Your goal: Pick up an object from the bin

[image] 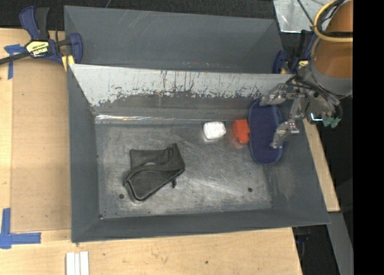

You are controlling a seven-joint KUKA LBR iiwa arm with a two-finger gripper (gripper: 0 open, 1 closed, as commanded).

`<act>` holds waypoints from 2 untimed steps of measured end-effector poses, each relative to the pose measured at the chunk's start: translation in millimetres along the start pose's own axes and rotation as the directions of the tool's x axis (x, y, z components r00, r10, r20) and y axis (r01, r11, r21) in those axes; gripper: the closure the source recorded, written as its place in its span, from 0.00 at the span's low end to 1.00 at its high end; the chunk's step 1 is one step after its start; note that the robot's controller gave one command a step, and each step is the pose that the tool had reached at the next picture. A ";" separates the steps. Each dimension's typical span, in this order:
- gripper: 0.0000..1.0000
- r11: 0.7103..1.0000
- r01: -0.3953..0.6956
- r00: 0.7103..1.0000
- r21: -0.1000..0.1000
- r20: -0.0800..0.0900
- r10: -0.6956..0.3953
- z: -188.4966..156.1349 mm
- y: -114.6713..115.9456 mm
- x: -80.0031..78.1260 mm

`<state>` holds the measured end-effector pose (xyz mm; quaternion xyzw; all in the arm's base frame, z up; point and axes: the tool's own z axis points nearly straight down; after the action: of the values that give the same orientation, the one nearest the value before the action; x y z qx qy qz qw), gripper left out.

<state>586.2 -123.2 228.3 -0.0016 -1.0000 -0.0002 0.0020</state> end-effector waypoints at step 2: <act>0.00 0.991 0.130 0.991 -0.004 0.006 -0.130 152.0 -19.4 -35.9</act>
Offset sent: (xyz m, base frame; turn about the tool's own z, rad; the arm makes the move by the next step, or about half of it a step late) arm 0.0320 -0.0195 -0.1317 -0.2545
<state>621.4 -142.7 76.2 0.0637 -0.9980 -0.0026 -0.0009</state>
